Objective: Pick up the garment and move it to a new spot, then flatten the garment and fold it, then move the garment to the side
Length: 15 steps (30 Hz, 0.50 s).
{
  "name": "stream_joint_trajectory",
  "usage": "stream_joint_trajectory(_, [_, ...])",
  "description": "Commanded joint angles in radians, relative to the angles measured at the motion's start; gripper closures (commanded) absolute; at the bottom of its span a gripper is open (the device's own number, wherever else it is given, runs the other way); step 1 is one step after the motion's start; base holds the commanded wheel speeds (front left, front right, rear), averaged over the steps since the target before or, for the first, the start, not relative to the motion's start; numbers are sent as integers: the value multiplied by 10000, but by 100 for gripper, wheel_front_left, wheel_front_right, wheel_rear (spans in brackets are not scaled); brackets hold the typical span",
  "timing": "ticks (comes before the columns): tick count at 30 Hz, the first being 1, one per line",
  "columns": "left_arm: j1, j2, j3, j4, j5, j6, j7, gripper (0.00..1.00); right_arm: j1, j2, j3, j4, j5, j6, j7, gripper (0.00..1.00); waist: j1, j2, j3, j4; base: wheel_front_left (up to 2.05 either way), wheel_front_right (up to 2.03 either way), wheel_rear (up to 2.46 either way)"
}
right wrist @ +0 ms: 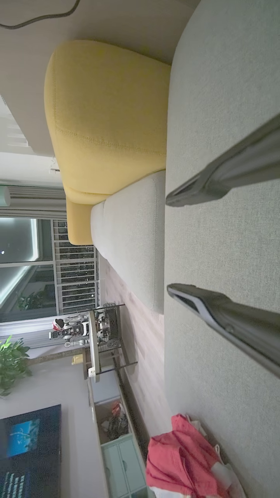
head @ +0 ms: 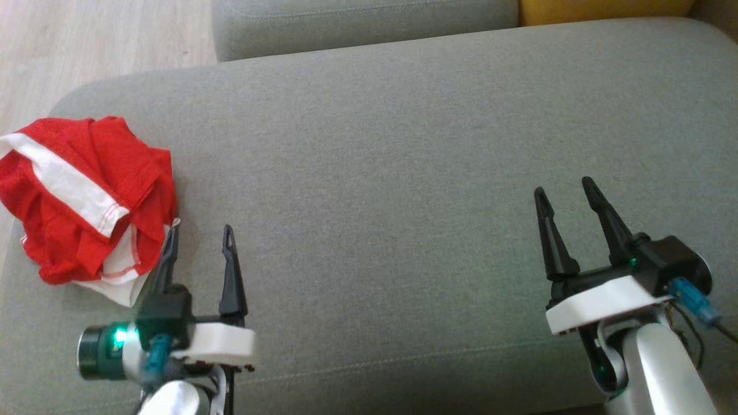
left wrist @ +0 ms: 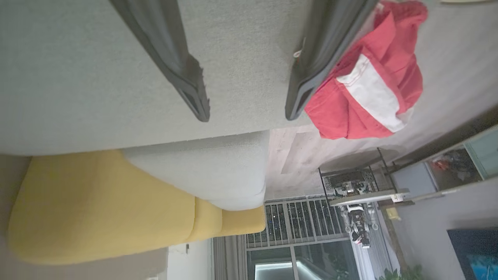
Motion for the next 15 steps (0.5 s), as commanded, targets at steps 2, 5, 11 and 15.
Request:
stream_joint_trajectory(2, [-249, -79, 675, -482, -138, -201, -150, 0, -492, -99, 164, -271, 166, -2, -185, 0, 0, 0, 7, -6, 0, 0, 0])
stream_joint_trajectory(5, [-62, -256, 1067, -478, -4, -750, -239, 0, -517, -101, 260, -202, 280, -2, -273, 0, 0, 0, -4, -24, 0, 0, 0])
stream_joint_trajectory(11, [289, -832, 1869, -325, 556, -1638, -398, 0, -553, -104, 587, -103, 91, -2, -431, 0, 0, 0, -31, -89, 0, 0, 0])
stream_joint_trajectory(15, [416, -1222, 2361, -75, 754, -2293, -398, 0, -554, -104, 592, 31, 455, -2, -431, 0, 0, 0, -43, -103, 0, 0, 0])
